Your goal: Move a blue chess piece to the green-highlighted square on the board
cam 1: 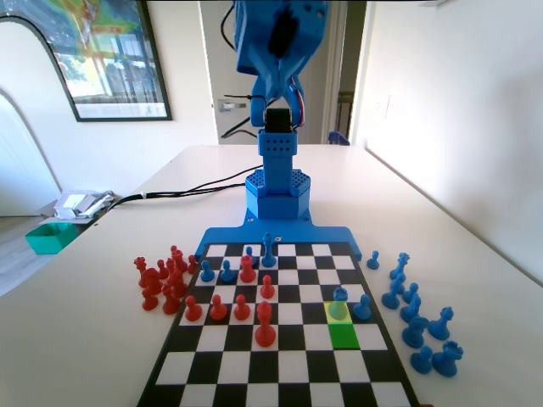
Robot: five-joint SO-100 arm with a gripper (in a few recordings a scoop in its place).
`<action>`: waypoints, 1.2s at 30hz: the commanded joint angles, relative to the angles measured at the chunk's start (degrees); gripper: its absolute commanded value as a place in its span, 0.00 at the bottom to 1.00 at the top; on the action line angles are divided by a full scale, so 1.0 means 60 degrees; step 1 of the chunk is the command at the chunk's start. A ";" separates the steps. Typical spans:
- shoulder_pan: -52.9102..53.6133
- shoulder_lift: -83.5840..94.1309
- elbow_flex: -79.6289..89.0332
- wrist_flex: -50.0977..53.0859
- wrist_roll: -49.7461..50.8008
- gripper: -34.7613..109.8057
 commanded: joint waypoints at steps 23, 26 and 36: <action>0.0557 -0.6182 -0.2681 -0.1348 0.2036 0.25; 0.0278 -0.6299 -0.2432 -0.1714 0.2871 0.25; -0.0615 -0.6313 -0.0630 -0.3325 0.5786 0.25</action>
